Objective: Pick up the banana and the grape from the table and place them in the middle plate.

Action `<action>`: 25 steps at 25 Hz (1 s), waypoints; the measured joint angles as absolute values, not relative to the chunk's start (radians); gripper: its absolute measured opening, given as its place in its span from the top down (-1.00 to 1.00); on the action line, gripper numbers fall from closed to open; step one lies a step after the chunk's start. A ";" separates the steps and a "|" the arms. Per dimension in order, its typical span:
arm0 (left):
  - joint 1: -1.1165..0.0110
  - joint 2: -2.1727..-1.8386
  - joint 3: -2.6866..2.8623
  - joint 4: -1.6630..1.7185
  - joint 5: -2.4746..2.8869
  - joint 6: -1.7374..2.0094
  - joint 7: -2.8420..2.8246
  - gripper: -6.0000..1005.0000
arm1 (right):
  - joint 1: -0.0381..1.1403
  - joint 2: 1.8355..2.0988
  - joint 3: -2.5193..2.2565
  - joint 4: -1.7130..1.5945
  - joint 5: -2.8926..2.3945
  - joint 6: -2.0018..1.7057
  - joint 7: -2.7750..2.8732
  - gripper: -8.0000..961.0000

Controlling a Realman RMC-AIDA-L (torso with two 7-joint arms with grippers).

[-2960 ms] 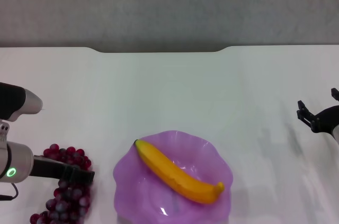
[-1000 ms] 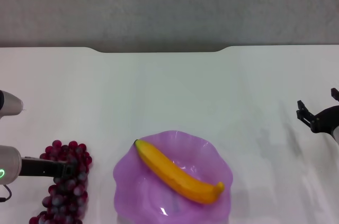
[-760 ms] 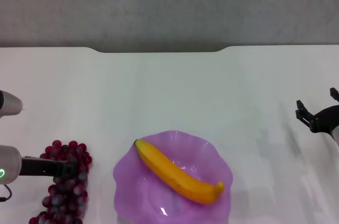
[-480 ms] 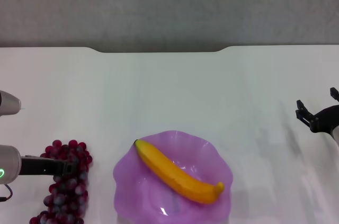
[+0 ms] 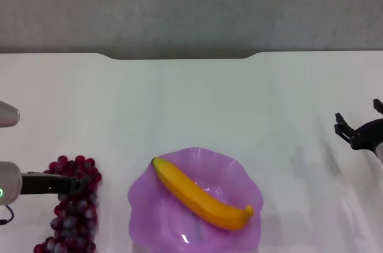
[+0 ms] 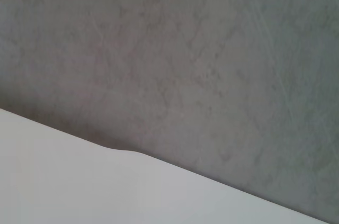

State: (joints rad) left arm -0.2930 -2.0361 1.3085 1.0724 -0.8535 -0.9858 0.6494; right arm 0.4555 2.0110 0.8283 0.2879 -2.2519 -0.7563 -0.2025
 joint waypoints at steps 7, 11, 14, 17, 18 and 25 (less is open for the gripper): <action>-0.265 -2.037 1.290 1.096 -0.906 -0.984 0.686 0.65 | 0.456 2.011 0.828 0.285 -2.252 -0.756 -0.201 -0.84; -0.226 -2.038 1.290 1.150 -0.921 -0.969 0.694 0.67 | 0.456 2.011 0.828 0.283 -2.252 -0.756 -0.202 -0.85; -0.174 -2.039 1.295 1.212 -0.969 -0.939 0.722 0.68 | 0.456 2.011 0.828 0.281 -2.252 -0.756 -0.201 -0.85; -0.127 -2.040 1.296 1.250 -1.058 -0.915 0.777 0.68 | 0.456 2.011 0.828 0.281 -2.252 -0.756 -0.201 -0.85; -0.114 -2.040 1.294 1.259 -1.083 -0.912 0.796 0.68 | 0.456 2.011 0.828 0.281 -2.252 -0.756 -0.201 -0.85; 0.010 -2.042 1.292 1.339 -1.344 -0.880 1.013 0.69 | 0.456 2.011 0.828 0.281 -2.252 -0.756 -0.201 -0.84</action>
State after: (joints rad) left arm 0.0102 -2.0415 1.2920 1.3388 -1.3438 -0.8800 1.0126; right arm 0.4556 2.0110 0.8283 0.2806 -2.2517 -0.7556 -0.2012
